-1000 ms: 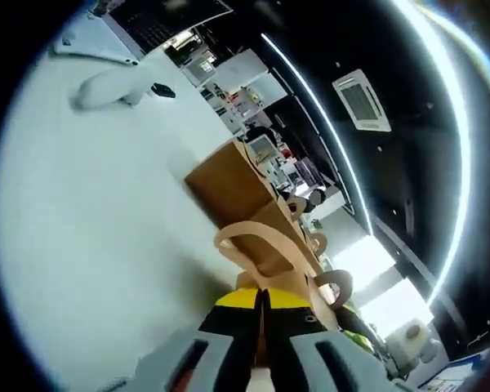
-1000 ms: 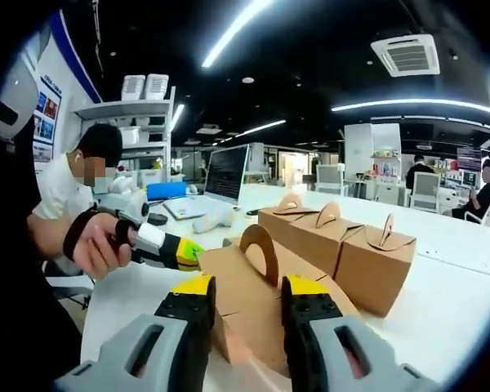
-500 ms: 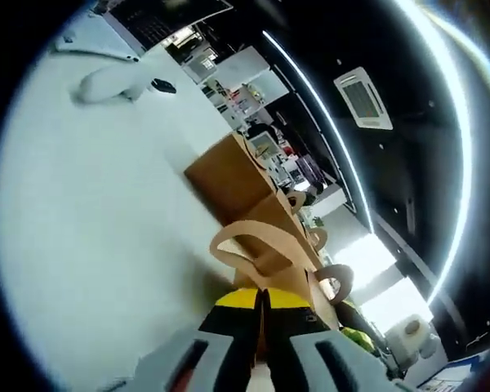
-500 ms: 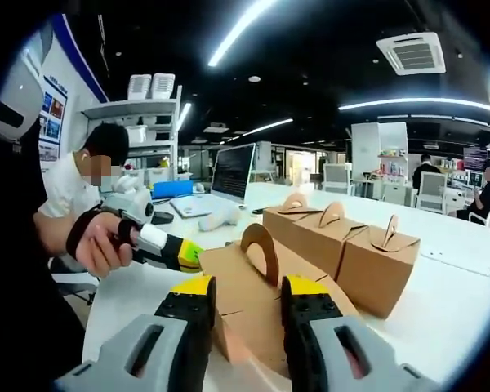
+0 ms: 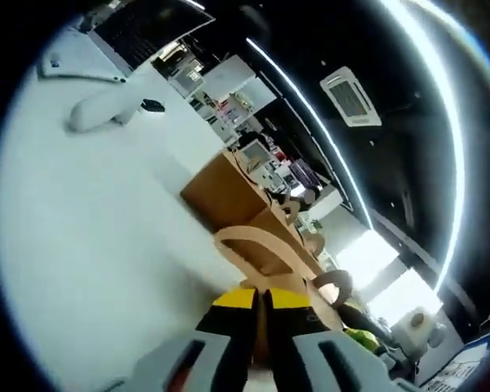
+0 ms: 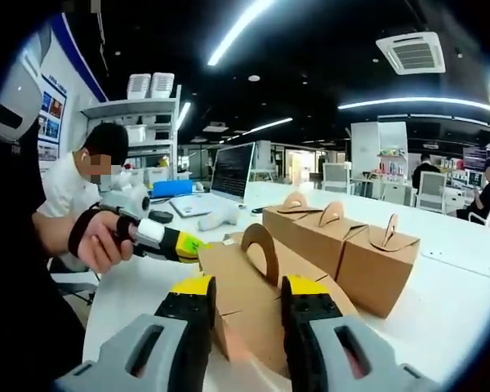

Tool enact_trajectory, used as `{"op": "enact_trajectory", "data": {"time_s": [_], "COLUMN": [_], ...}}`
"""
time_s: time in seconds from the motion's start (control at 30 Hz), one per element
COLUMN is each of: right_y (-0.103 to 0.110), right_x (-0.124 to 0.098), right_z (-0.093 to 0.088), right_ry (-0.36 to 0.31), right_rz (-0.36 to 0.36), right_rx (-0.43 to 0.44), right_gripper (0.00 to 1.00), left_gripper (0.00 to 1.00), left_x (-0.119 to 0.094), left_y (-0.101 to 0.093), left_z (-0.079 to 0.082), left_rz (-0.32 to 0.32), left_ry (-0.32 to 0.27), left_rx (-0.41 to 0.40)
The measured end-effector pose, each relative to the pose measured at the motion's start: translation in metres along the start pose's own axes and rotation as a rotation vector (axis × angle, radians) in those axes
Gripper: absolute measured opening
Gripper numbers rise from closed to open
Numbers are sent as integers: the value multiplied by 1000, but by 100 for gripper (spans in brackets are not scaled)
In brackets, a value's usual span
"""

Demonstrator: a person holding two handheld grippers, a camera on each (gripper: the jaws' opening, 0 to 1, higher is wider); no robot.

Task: Pick up one paper box from the group, open the paper box, and remove the item inside

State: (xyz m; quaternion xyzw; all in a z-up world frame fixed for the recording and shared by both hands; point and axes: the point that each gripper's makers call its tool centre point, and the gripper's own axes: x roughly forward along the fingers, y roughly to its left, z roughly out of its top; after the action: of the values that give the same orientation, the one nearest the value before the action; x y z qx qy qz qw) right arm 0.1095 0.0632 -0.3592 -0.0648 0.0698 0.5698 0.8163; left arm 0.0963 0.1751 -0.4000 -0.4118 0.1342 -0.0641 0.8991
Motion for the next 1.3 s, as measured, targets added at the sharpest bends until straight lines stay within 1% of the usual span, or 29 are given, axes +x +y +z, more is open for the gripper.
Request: {"op": "enact_trajectory", "data": {"time_s": [0.07,0.13,0.17,0.27,0.43,0.53,0.57,0.6,0.63,0.73,0.77,0.8,0.87,0.93,1.0,1.1,1.3], "right_y": [0,0,0,-1,-1,-1,-2,-1,-1,-2,-2,-2,-2,-2,-2,-2,-2], "right_x": [0,0,0,0,0,0,0,0,0,0,0,0,0,0,0,0,0], "right_z": [0,0,0,0,0,0,0,-1,-1,-1,-1,-1,-1,-1,-1,-1,-1], "right_ry": [1,1,2,2,2,1,0,0,-1,-2,-3,-3,-4,-5,-4,-4,-5], "right_rz": [0,-1,-1,-2,-2,-3,-3,-3,-3,-3,-3,-3,-3,-3,-3,-4,-3], "right_rx": [1,1,2,2,3,3,3,4,3,4,4,4,5,5,5,5,5], "right_gripper": [33,33,33,33,33,33,33,33,33,33,33,33,33,33,33,33,33], "left_gripper": [12,23,26,26,26,26,26,25,25,24,24,23,22,21,21,21,21], "left_x": [-2,-3,-4,-8,-15,-19,-22,-23,-24,-25,-25,-25,-23,-16,-9,-2,20], "left_y": [-2,-3,-4,-13,-27,-33,-37,-39,-45,-61,-68,-79,-90,-91,-87,-83,-73], "left_z": [3,9,12,20,39,48,53,55,57,61,62,63,60,59,61,64,53], "left_rz": [-1,7,11,6,22,49,63,68,71,66,66,53,22,7,12,16,9], "left_ry": [-15,-33,-41,-63,-138,-185,-210,-220,-234,-264,-280,-306,-311,-288,-274,-267,-178], "left_rx": [23,79,100,149,344,472,556,599,662,815,876,942,974,931,908,895,914]}}
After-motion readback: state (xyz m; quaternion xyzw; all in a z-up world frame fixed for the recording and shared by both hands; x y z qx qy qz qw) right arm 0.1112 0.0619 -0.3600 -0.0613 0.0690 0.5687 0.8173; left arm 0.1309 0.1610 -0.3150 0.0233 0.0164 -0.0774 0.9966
